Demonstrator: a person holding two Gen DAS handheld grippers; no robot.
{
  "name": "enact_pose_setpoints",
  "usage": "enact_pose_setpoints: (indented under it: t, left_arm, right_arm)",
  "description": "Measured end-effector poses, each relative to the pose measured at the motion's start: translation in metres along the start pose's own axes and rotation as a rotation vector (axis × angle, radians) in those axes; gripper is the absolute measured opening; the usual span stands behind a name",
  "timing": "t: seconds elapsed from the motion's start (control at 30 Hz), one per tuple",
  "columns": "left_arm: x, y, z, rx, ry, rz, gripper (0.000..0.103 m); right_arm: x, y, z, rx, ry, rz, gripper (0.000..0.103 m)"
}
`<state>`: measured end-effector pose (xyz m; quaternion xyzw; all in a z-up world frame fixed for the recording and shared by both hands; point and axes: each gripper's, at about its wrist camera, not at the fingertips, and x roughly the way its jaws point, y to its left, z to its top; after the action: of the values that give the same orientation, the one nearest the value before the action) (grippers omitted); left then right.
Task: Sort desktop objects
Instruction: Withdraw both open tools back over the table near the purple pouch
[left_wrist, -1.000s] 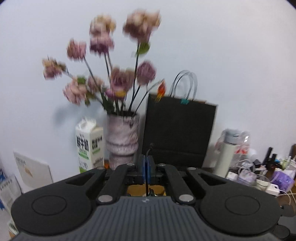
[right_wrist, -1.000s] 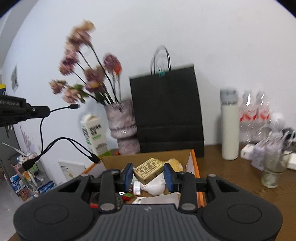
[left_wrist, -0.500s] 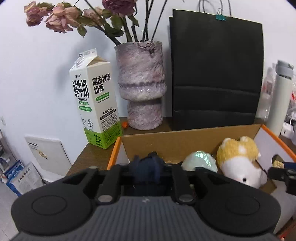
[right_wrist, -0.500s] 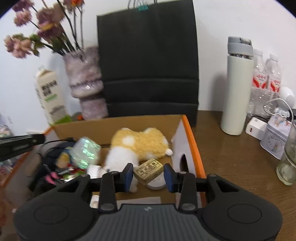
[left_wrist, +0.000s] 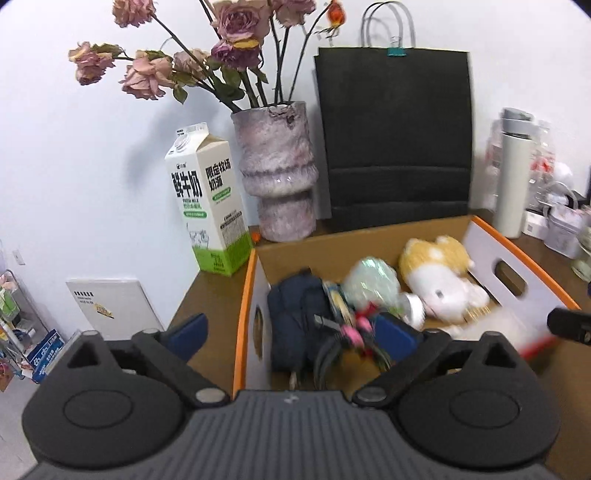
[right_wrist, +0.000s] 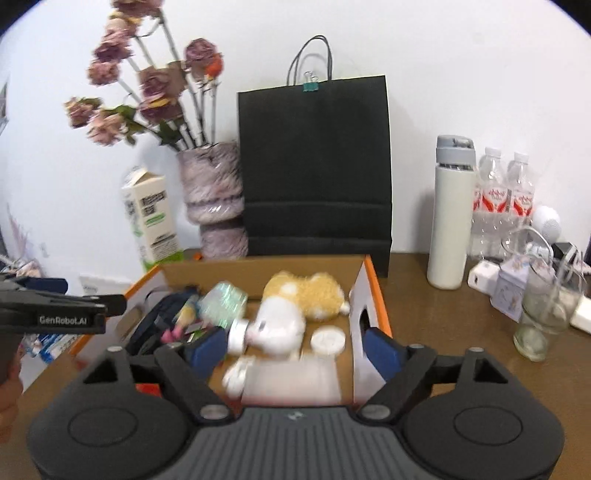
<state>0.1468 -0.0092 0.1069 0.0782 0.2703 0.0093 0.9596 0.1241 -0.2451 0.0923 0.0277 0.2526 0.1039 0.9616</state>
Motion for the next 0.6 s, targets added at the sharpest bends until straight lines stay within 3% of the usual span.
enact_pose_setpoints:
  t: [0.1,0.47,0.6]
  left_arm:
    - [-0.028,-0.002,-0.026,-0.001,-0.024,-0.004,0.103]
    - [-0.102,0.004,-0.122,-0.092,0.03,-0.075,0.103]
    - [-0.113,0.005,-0.149,-0.103,0.033,-0.093,0.103]
  right_arm:
    - [-0.023,0.002,-0.027,-0.014,0.029,0.007,0.082]
    - [-0.079,0.011,-0.119,0.048,0.1,0.021,0.084]
    - [-0.1,0.024,-0.138,0.009,0.068,0.025,0.09]
